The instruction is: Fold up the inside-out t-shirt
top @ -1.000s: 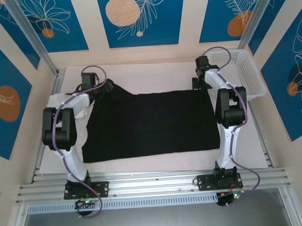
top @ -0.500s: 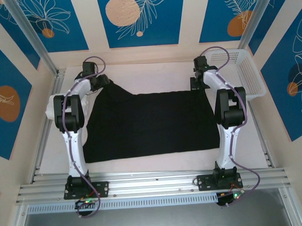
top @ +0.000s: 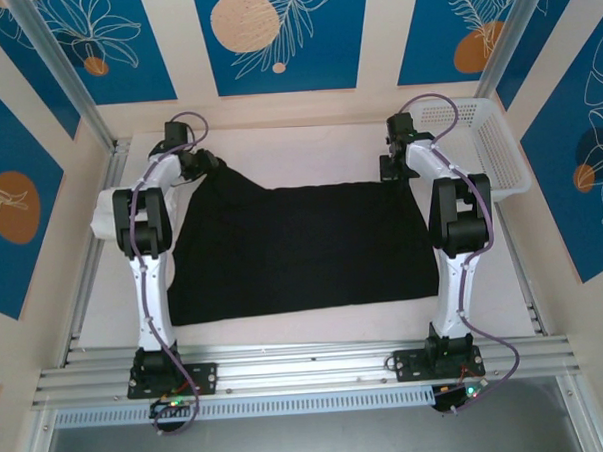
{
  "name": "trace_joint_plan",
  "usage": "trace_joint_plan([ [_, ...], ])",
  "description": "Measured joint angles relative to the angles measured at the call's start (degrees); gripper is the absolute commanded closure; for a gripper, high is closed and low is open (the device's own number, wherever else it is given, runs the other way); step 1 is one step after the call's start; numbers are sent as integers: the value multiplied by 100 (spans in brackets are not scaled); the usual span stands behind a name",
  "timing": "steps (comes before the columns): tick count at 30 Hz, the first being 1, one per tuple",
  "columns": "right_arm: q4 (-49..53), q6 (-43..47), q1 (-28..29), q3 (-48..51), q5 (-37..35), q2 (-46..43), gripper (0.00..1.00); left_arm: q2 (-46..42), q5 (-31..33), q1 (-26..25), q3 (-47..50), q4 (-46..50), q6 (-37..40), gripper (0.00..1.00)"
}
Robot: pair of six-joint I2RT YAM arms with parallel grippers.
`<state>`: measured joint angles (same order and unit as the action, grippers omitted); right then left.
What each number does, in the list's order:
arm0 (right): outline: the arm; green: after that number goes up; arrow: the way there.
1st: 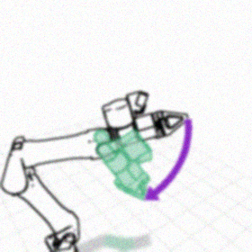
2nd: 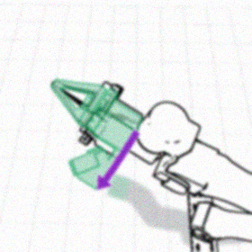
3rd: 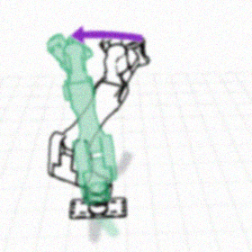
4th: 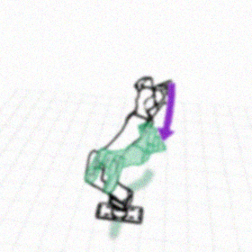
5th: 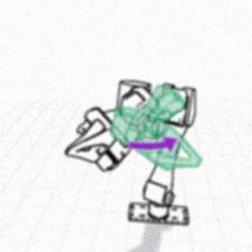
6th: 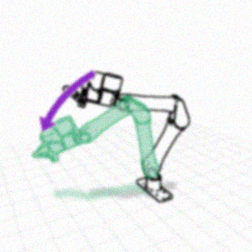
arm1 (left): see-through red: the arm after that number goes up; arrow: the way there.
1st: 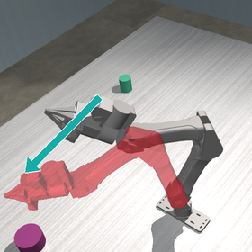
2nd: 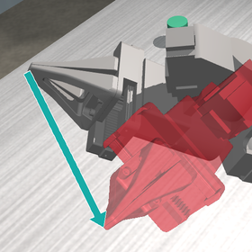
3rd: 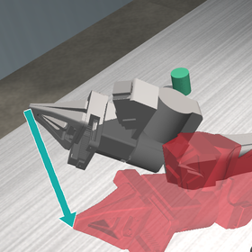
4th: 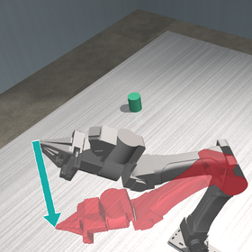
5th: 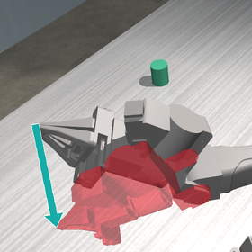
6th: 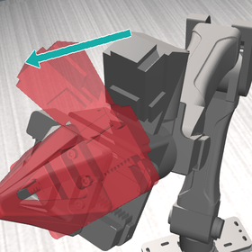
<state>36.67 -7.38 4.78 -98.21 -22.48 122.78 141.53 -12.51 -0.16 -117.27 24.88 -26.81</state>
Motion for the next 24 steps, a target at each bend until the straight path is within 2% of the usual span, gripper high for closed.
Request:
trace_joint_plan([
  [13,-2,20,-2,74,2,0,100,118,-173,101,-240,96,-9,99],
  [20,-4,20,-2,92,7,-63,100,-35,-278,210,-118,96,-37,100],
  [24,-17,17,-2,345,90,-461,100,-1062,-361,240,1091,-223,-282,100],
])
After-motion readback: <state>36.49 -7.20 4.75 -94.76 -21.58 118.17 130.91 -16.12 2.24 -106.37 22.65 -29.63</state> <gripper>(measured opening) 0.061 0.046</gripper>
